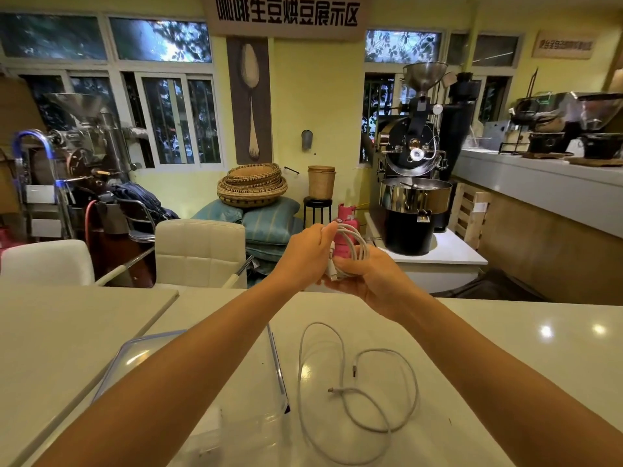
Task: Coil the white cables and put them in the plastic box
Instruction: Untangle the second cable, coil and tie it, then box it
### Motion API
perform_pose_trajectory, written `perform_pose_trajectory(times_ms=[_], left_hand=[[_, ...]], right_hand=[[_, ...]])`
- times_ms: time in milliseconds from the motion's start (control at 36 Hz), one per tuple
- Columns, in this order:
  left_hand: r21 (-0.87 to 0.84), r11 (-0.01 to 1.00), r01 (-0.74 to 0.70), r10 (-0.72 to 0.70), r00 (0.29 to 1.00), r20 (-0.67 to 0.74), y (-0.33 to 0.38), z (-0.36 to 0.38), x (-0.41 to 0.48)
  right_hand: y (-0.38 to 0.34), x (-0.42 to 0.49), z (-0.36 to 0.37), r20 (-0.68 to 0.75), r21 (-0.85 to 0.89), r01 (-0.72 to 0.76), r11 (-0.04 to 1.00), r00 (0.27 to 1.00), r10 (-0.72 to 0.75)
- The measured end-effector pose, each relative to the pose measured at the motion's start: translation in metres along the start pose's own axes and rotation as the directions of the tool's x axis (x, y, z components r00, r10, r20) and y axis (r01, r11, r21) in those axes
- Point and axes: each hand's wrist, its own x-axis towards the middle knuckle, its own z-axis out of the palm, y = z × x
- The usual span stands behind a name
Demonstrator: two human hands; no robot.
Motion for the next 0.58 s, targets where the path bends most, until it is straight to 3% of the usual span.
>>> perform_pose_trajectory(times_ms=[139, 278, 389, 583], left_hand=[[-0.11, 0.991, 0.081, -0.072, 0.994, 0.085, -0.009, 0.0, 0.001], [-0.219, 0.961, 0.168, -0.131, 0.976, 0.174, -0.014, -0.003, -0.001], [-0.257, 0.935, 0.246, -0.182, 0.952, 0.247, -0.021, -0.008, -0.002], [-0.292, 0.916, 0.275, -0.22, 0.953, 0.209, -0.037, -0.017, -0.002]], right_hand=[[0.006, 0.005, 0.0, -0.009, -0.126, 0.024, 0.992, 1.0, -0.025], [0.017, 0.014, 0.002, -0.131, -0.155, -0.009, 0.988, 0.991, -0.011], [0.02, 0.013, 0.007, -0.132, -0.189, 0.01, 0.982, 0.991, -0.036], [0.03, 0.019, 0.018, -0.106, -0.263, 0.058, 0.963, 0.99, -0.089]])
